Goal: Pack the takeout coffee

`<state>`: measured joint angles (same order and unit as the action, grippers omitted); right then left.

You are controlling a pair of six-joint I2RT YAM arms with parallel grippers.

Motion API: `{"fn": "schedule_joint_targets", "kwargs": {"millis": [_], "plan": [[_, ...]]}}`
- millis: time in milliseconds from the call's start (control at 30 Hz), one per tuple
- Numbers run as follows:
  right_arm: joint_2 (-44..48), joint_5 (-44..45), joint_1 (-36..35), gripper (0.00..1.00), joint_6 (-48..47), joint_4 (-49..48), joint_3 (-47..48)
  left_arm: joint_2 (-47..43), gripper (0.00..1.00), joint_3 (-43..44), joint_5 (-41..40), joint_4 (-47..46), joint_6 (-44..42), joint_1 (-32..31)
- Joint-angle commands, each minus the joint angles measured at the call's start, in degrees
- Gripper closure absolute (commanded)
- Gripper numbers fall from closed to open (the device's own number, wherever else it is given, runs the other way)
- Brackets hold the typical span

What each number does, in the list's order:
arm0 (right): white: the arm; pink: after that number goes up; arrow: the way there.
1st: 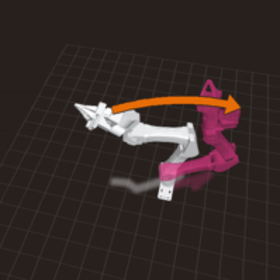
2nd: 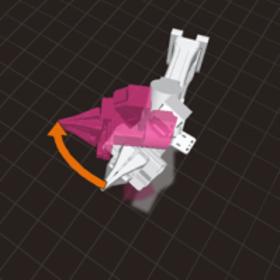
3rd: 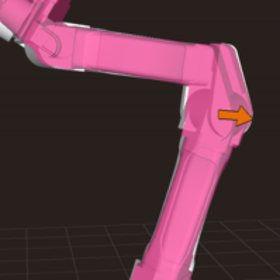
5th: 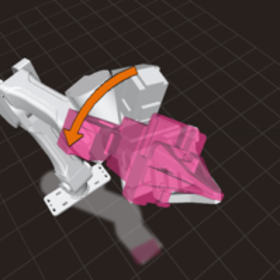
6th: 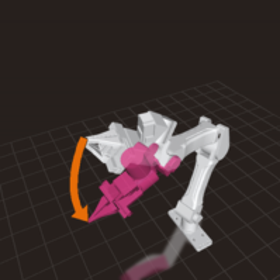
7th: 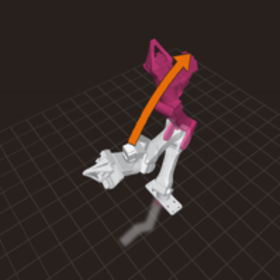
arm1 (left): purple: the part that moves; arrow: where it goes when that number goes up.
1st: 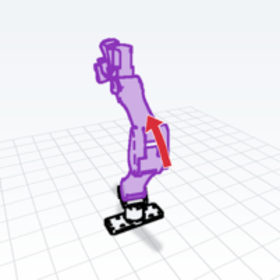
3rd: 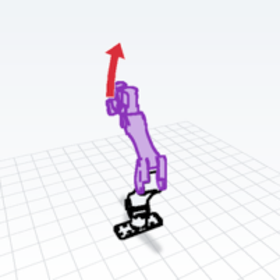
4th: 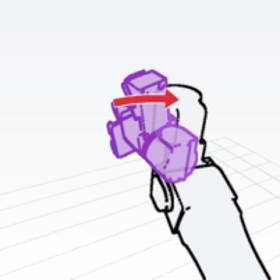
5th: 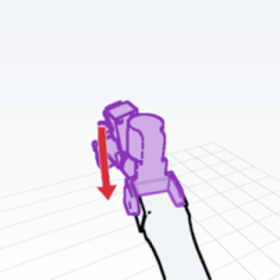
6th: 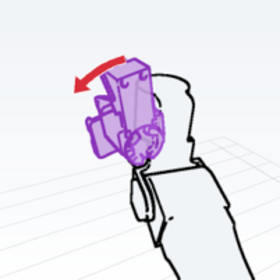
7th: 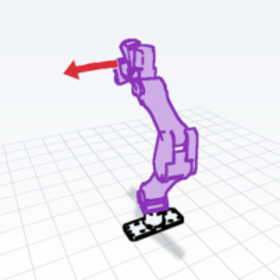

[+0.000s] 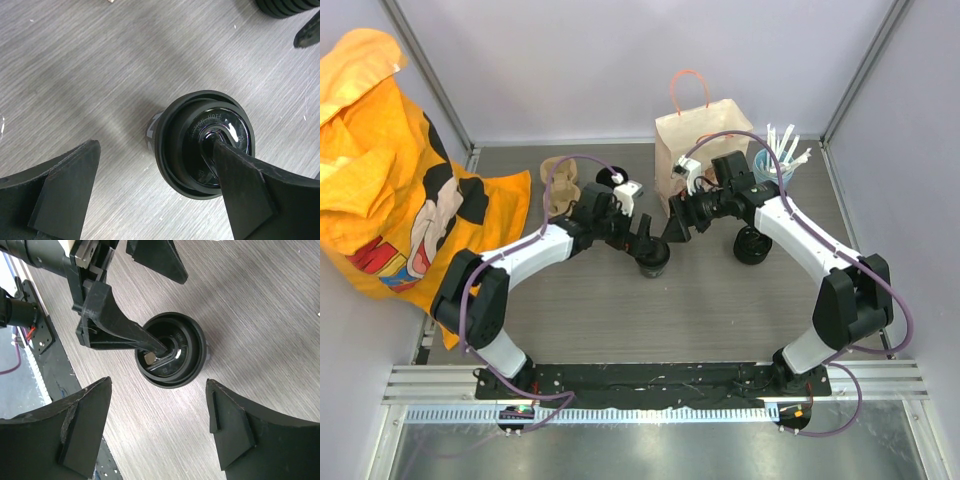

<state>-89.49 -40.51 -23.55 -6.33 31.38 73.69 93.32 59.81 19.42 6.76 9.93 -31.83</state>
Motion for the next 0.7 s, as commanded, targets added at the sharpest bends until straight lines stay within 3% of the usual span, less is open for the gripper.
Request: {"fn": "schedule_joint_targets", "kwargs": {"millis": [0, 667], "plan": [[2.9, -1.1, 0.2, 0.18, -2.7, -0.2, -0.3, -1.0, 0.0, 0.2, -0.2, 7.6, -3.7, 0.5], [4.3, -0.8, 0.2, 0.18, -4.0, 0.1, -0.6, -3.7, 0.0, 8.8, 7.0, 11.6, -4.8, 2.7]]}}
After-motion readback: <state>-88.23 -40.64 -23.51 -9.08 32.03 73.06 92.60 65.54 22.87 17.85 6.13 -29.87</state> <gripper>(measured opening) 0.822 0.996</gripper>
